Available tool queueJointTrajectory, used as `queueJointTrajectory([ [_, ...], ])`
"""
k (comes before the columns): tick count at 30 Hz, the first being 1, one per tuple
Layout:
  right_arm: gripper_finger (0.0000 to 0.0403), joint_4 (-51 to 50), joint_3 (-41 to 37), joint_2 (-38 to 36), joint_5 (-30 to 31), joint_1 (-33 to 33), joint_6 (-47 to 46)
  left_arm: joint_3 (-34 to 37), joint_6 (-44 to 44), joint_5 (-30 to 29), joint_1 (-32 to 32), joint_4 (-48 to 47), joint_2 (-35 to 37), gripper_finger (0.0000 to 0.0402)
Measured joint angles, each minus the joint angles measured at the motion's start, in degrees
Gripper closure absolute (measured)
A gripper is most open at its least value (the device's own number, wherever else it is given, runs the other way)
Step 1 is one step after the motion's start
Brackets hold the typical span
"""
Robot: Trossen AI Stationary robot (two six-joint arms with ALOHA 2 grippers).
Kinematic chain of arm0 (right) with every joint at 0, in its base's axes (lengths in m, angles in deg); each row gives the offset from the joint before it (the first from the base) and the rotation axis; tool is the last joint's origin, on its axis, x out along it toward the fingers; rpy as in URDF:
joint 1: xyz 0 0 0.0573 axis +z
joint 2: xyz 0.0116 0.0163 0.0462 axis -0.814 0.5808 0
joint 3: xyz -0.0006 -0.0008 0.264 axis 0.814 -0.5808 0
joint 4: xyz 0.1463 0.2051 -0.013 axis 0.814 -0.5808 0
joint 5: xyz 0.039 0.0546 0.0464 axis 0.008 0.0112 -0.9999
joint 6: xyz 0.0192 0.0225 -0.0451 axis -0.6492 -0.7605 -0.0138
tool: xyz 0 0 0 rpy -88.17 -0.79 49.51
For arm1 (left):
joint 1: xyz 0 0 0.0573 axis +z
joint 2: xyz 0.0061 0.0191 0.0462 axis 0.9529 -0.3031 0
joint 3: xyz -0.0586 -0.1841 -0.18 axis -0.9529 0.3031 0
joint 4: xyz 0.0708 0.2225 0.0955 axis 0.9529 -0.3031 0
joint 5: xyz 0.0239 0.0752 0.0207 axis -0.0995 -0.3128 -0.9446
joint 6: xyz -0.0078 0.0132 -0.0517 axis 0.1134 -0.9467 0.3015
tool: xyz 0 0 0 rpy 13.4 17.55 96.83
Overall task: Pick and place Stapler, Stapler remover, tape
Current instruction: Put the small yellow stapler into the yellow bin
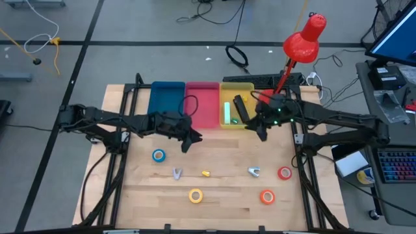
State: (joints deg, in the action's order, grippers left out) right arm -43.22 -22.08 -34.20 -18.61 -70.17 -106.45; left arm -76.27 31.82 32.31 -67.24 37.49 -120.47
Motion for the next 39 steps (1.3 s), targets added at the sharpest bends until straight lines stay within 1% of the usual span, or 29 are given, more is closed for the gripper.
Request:
queueJointTrajectory([
  [4, 0.0301, -8.5, 0.0, -1.5, 0.1, 1.2, -0.1, 0.0, -0.8, -3.0, -1.8, 0.0, 0.0, 0.0284],
  [8, 0.0301, -15.5, 0.0, -2.6, 0.1, 3.0, -0.1, 0.0, -0.6, -3.9, -3.3, 0.0, 0.0, 0.0284],
  [15, 0.0301, -24.4, -0.1, -2.8, 0.4, 5.6, 1.9, 0.0, 0.9, -8.5, -6.3, -0.2, -0.1, 0.0284],
  [21, 0.0307, -23.4, -3.5, -6.0, 4.6, 6.2, 4.3, 0.0, 1.3, -9.6, -10.1, 1.8, -3.0, 0.0284],
  [23, 0.0309, -22.1, -5.4, -8.4, 4.7, 6.2, 4.2, 0.0, 2.4, -9.8, -11.0, 4.0, -4.6, 0.0284],
  [25, 0.0309, -20.8, -6.9, -11.0, 4.6, 6.2, 4.0, -1.0, 3.5, -10.7, -11.9, 3.7, -6.5, 0.0284],
  [28, 0.0309, -19.9, -9.7, -15.2, 4.6, 6.2, 2.4, -5.0, 2.9, -11.3, -12.8, 1.3, -10.2, 0.0284],
  [31, 0.0310, -19.5, -12.3, -19.2, 4.6, 6.2, 0.3, -10.8, 0.6, -11.2, -13.3, -3.1, -14.6, 0.0284],
  [36, 0.0310, -18.3, -16.7, -26.0, 4.4, 6.2, -3.7, -20.4, -2.1, -10.7, -13.2, -16.8, -21.4, 0.0284],
  [39, 0.0309, -16.5, -19.0, -30.0, 3.4, 6.2, -5.4, -24.8, -2.2, -10.5, -13.2, -24.6, -24.2, 0.0284],
])
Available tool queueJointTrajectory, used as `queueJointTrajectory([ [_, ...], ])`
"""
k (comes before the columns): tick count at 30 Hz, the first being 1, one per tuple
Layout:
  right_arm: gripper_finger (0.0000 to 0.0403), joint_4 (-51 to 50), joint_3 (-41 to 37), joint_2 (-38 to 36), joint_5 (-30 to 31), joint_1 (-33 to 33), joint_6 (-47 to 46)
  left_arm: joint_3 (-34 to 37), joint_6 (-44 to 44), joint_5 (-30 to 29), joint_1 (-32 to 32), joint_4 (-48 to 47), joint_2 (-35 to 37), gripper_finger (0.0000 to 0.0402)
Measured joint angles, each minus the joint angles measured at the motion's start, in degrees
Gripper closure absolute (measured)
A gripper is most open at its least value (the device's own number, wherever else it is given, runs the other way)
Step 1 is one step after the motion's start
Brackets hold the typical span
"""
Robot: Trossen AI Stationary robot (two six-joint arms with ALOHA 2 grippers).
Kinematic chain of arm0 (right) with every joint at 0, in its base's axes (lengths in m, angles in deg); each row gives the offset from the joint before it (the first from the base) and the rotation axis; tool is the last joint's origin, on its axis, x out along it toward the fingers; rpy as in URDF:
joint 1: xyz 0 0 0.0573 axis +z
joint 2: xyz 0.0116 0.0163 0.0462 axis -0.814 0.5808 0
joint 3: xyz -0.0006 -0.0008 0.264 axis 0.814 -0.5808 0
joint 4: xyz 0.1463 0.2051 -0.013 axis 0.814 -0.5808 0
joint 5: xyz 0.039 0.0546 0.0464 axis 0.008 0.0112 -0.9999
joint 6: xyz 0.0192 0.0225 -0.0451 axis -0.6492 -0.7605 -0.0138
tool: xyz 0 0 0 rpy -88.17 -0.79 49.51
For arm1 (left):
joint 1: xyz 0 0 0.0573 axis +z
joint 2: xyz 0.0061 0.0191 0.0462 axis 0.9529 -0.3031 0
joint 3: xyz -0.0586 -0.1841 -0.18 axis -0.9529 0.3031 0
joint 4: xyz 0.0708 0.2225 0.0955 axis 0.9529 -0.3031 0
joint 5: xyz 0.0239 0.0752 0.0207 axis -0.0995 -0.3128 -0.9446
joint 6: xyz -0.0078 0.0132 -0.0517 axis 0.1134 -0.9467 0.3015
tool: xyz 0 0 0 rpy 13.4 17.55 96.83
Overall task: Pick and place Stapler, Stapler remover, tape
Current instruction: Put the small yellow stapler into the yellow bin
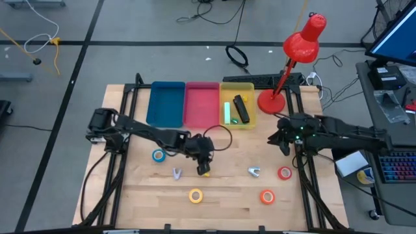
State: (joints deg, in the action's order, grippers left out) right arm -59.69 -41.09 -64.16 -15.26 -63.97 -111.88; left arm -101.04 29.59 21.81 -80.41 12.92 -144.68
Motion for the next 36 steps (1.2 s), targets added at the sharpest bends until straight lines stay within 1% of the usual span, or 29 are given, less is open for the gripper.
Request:
queueJointTrajectory([
  [4, 0.0310, 1.3, -1.9, -3.9, -1.2, 0.0, -1.2, -2.9, -1.0, 3.0, -0.4, -4.8, -2.4, 0.0284],
  [9, 0.0310, 1.1, -2.5, -6.1, -1.9, 0.0, -1.4, -3.1, -1.9, 6.4, -1.5, -7.0, -3.7, 0.0284],
  [14, 0.0309, 1.3, -2.5, -6.4, -1.9, 0.0, -1.4, -3.1, -2.8, 6.2, -2.6, -10.0, -3.8, 0.0284],
  [21, 0.0307, 1.3, -2.5, -6.4, -1.9, 0.0, -1.1, -3.1, -6.9, 5.6, -4.6, -9.4, -3.8, 0.0278],
  [25, 0.0308, 1.3, -2.5, -6.4, -1.9, 0.0, -1.0, -3.1, -7.9, 5.4, -5.9, -9.4, -3.8, 0.0246],
  [31, 0.0307, 1.3, -2.5, -6.4, -1.8, 0.0, -1.0, -3.1, -8.6, 1.7, -6.5, -8.8, -3.8, 0.0178],
  [33, 0.0307, 1.3, -2.5, -6.4, -1.7, 0.0, -0.9, -3.1, -9.2, 0.9, -6.3, -8.7, -4.1, 0.0163],
  [36, 0.0309, 1.3, -2.5, -6.4, -1.7, 0.0, -0.8, -3.1, -9.4, 1.6, -6.0, -8.3, -5.7, 0.0150],
])
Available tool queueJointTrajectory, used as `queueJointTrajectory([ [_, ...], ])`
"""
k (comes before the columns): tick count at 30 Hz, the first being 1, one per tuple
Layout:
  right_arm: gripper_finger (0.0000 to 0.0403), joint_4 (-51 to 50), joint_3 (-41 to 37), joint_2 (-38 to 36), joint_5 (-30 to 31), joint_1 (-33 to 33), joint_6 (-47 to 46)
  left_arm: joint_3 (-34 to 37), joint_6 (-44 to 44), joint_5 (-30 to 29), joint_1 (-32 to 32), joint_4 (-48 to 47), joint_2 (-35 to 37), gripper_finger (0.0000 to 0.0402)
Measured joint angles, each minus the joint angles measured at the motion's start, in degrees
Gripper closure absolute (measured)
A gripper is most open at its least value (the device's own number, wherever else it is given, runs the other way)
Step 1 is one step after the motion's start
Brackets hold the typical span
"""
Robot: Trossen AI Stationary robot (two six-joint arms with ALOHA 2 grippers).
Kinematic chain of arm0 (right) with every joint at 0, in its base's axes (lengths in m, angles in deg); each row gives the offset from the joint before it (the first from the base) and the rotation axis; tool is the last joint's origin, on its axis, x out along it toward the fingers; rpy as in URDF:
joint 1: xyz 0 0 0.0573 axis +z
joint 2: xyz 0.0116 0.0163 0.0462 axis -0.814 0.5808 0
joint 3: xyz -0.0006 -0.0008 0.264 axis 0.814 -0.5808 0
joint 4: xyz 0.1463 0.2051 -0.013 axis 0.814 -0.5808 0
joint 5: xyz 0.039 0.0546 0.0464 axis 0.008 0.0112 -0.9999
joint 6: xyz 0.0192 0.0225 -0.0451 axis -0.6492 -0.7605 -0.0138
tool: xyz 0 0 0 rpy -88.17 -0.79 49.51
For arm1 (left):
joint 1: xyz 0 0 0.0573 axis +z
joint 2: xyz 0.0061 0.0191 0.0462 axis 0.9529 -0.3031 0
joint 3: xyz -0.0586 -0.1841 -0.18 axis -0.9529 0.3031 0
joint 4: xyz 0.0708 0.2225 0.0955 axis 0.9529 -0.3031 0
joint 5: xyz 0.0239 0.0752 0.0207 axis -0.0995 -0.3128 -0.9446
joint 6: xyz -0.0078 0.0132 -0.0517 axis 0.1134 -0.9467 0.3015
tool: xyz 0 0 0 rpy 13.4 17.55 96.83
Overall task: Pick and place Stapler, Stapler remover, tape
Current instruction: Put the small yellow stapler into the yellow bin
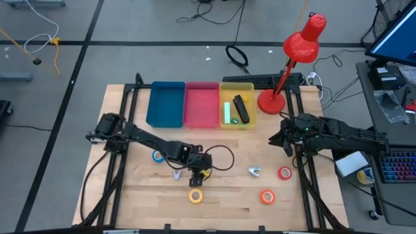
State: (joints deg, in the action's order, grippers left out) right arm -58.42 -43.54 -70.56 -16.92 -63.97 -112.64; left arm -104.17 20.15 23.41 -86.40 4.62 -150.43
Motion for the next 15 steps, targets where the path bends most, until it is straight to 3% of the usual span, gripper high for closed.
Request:
queueJointTrajectory([
  [7, 0.0308, 0.5, 0.0, 0.0, 0.0, 0.0, -0.4, 0.0, -0.6, 2.6, -0.1, 3.2, -4.8, 0.0153],
  [15, 0.0307, 0.5, 0.0, 0.0, -0.1, 0.0, -1.9, -0.1, -1.2, 3.1, 0.0, 3.9, -5.8, 0.0188],
])
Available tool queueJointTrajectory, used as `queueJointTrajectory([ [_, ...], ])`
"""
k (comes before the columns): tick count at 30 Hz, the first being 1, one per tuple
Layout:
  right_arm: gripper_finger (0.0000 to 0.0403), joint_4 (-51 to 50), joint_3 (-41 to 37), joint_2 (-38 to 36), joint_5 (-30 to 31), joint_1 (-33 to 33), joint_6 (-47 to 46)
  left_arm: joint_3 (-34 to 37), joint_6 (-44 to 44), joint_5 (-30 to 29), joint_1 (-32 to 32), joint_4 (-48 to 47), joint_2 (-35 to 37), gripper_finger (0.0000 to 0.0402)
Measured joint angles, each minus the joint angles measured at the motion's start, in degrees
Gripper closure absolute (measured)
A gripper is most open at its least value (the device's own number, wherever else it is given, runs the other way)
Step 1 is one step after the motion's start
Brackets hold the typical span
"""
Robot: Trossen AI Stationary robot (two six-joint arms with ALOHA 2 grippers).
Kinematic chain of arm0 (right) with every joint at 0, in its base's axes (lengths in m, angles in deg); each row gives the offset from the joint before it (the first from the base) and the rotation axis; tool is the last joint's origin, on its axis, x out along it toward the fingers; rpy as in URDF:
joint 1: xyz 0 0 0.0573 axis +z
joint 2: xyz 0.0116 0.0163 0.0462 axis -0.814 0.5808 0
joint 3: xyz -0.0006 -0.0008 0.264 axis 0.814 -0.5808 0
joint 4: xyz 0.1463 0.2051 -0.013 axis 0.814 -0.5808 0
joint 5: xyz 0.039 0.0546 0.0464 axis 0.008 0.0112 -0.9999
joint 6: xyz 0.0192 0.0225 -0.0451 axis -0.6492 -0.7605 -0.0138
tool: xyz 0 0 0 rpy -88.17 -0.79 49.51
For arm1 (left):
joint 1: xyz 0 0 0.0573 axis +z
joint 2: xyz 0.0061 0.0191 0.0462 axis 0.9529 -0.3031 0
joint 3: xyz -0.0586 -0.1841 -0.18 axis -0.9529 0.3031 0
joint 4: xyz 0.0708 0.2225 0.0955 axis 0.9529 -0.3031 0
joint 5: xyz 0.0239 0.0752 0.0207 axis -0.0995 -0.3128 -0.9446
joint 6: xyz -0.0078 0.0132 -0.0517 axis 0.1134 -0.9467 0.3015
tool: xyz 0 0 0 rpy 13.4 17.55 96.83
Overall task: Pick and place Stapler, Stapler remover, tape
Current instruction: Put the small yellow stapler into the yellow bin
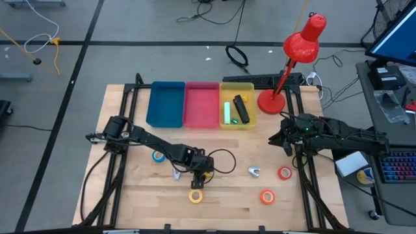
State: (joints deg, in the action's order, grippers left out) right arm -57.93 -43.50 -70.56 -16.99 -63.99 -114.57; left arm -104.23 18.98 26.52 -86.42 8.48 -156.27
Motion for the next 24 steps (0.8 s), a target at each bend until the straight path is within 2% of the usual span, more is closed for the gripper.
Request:
queueJointTrajectory([
  [4, 0.0309, 0.0, 0.0, 0.0, 0.0, 0.0, 0.0, 0.0, -0.2, -0.5, 0.0, -0.2, 0.0, 0.0228],
  [13, 0.0309, 0.9, 0.0, 0.0, 0.0, 0.0, -0.1, 0.0, 2.0, 0.8, 0.9, -0.1, -0.1, 0.0350],
  [19, 0.0307, 6.3, 0.0, 0.0, -0.1, 0.0, -2.2, 0.1, 3.2, 3.9, 2.6, -2.3, 1.3, 0.0352],
  [24, 0.0309, 17.1, 0.0, 0.9, -0.1, 0.0, -1.1, 0.2, 3.5, 4.5, 6.4, -3.5, 5.7, 0.0334],
])
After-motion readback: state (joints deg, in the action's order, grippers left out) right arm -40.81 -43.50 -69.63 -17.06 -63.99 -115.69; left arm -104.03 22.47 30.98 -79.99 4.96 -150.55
